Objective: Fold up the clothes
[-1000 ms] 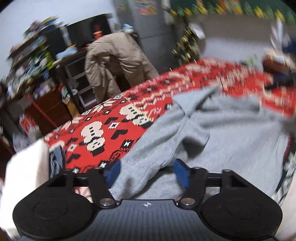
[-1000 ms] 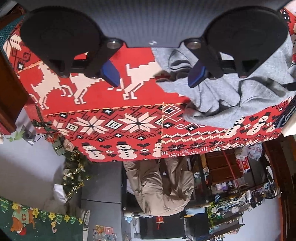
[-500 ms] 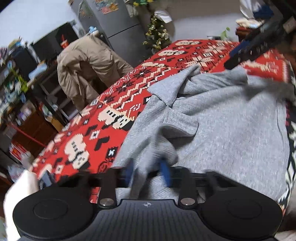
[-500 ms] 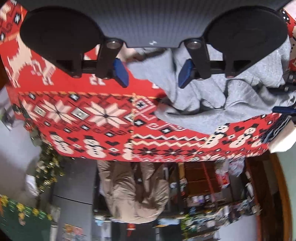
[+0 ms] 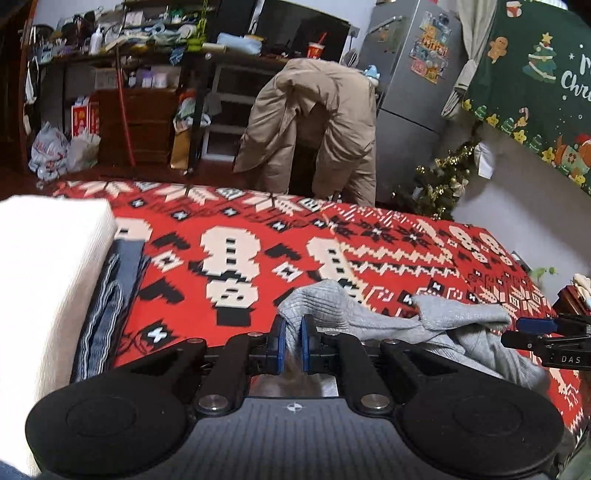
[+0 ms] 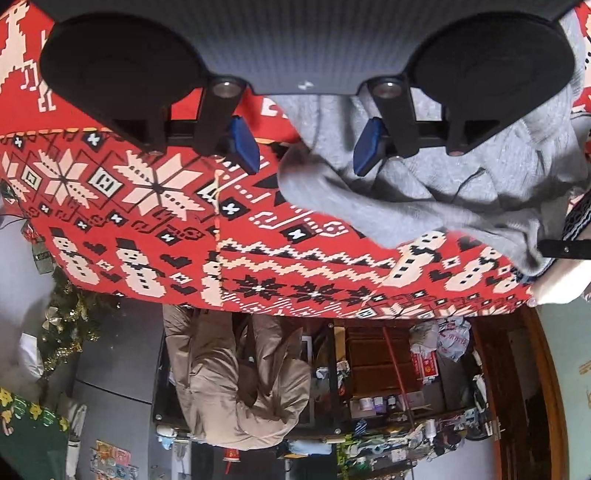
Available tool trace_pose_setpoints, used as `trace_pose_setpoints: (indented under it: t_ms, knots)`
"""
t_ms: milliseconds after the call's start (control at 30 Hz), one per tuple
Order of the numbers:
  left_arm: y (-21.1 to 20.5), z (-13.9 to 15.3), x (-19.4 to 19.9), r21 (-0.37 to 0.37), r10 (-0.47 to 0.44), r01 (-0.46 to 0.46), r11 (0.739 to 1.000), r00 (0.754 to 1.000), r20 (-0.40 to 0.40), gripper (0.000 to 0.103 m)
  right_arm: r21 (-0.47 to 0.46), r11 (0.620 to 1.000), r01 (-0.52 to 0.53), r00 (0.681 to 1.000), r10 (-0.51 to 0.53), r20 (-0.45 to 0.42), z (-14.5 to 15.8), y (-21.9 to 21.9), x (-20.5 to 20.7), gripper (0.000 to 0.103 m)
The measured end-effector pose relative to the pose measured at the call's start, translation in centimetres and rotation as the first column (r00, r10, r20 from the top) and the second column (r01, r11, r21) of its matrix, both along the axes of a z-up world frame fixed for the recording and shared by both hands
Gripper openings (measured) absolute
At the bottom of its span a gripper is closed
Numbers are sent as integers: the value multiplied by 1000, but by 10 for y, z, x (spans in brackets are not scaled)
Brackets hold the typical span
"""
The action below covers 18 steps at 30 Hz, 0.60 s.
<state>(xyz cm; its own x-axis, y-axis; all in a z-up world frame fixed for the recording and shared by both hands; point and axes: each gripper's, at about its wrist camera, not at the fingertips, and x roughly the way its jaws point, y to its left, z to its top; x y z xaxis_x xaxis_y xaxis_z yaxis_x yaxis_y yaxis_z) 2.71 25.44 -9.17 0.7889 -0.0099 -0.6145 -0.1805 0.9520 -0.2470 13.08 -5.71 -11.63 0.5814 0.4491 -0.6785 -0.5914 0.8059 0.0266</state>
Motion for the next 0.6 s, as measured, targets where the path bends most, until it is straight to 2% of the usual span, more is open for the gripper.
trace_pose_setpoints:
  t_ms: [100, 233, 300, 433, 600]
  knots:
    - [-3, -4, -3, -2, -45, 45, 999, 999, -5, 16, -25, 999, -22, 1000, 22, 6, -4, 6, 0, 60]
    - [-14, -1, -13, 87, -105, 104, 991, 994, 8, 44, -46, 998, -48, 998, 49, 28, -4, 8, -1, 60]
    - [-19, 2, -16, 156, -136, 134, 979, 991, 7, 46, -68, 995, -66, 996, 70, 51, -3, 8, -2, 60]
    - [-24, 4, -18, 263, -193, 188, 946, 981, -4, 62, -103, 989, -108, 990, 116, 77, 0, 5, -4, 60]
    - [-27, -2, -16, 314, -316, 311, 897, 948, -36, 62, -140, 974, -176, 977, 190, 95, 0, 2, -4, 60]
